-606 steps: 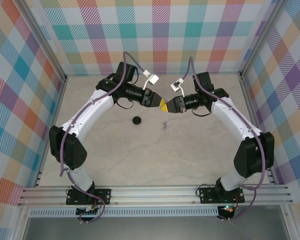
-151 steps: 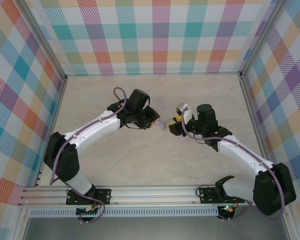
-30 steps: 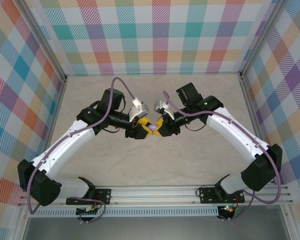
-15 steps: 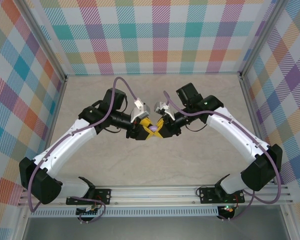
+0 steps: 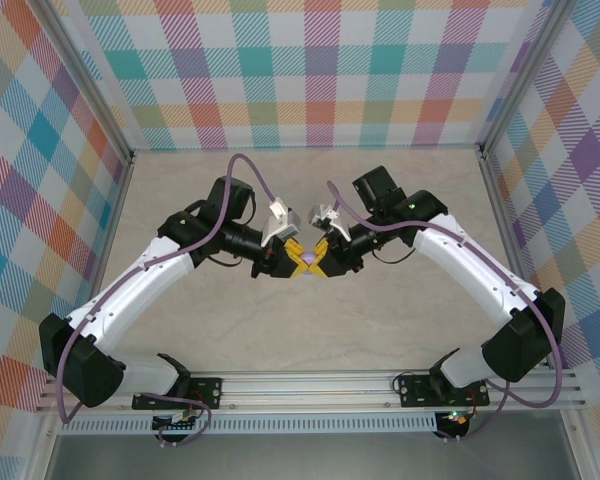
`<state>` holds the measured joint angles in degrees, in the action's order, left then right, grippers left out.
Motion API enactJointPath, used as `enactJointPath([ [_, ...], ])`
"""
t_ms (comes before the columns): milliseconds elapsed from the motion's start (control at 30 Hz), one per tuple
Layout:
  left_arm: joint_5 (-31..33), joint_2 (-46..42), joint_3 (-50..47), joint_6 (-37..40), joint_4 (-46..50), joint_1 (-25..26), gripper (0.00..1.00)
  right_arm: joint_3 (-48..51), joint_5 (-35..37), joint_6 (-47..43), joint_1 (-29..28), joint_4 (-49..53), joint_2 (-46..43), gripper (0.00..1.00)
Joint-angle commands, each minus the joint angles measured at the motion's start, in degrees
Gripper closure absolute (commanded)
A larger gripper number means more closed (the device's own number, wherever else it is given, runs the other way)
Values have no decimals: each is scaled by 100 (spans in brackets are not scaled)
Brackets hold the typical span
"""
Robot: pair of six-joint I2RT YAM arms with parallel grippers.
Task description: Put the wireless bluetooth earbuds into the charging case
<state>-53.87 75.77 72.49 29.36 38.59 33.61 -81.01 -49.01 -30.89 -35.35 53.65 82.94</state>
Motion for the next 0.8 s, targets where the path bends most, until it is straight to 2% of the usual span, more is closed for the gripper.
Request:
enactJointPath([
  [0,-96,16,-119,-342,-413,-36,83,-93,-111,7,-32,-335,-14,77],
  [167,-107,-159,-308,-703,-884,-202,84,73,-63,116,54,-496,-109,69],
  [367,-75,-342,-450,-835,-1091,-297,85,215,-82,199,167,-636,-225,67],
  [533,-106,-447,-597,-1042,-1435,-320,85,329,-133,319,230,-817,-318,69],
  [767,-287,-462,-679,-1177,-1658,-321,84,367,-236,485,241,-1071,-357,78],
])
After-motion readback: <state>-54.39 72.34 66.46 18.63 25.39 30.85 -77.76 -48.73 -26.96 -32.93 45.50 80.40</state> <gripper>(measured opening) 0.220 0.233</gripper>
